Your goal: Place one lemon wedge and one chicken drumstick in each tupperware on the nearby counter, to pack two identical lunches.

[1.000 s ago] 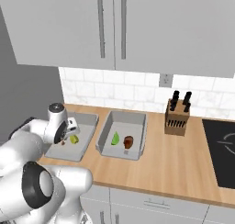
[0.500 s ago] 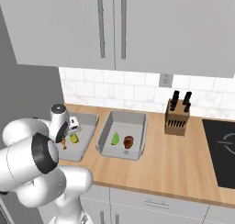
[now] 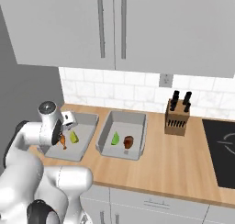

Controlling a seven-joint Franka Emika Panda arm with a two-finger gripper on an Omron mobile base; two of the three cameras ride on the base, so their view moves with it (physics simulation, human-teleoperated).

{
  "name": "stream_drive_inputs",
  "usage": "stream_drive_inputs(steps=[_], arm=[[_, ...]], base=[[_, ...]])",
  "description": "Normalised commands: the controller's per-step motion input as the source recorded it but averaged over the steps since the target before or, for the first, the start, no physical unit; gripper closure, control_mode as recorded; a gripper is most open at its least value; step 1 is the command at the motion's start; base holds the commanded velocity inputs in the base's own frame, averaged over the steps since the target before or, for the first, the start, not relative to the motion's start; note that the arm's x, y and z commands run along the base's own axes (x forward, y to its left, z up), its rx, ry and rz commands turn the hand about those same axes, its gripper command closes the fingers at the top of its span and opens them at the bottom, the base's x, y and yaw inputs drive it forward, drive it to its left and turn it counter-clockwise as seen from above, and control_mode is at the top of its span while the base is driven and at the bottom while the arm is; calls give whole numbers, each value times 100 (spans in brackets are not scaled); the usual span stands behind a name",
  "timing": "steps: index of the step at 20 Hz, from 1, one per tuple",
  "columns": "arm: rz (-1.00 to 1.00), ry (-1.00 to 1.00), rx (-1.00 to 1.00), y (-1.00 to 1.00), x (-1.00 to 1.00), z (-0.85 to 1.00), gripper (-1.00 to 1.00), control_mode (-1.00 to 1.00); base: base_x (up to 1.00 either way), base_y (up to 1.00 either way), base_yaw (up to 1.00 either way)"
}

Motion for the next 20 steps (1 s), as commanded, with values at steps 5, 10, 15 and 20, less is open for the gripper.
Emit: stream_drive_inputs(steps=[5,10,15,20], arm=[[-8,-23,0,-28,-86,95,-100,-100],[-9,-23,0,-37,-90,63,-100,-100],[-2,-13,0,-17,-40,23,-100,-100],[0,0,0,0,0,0,-100,-100]], base=[[0,0,0],[0,0,0],[0,0,0],[0,0,0]])
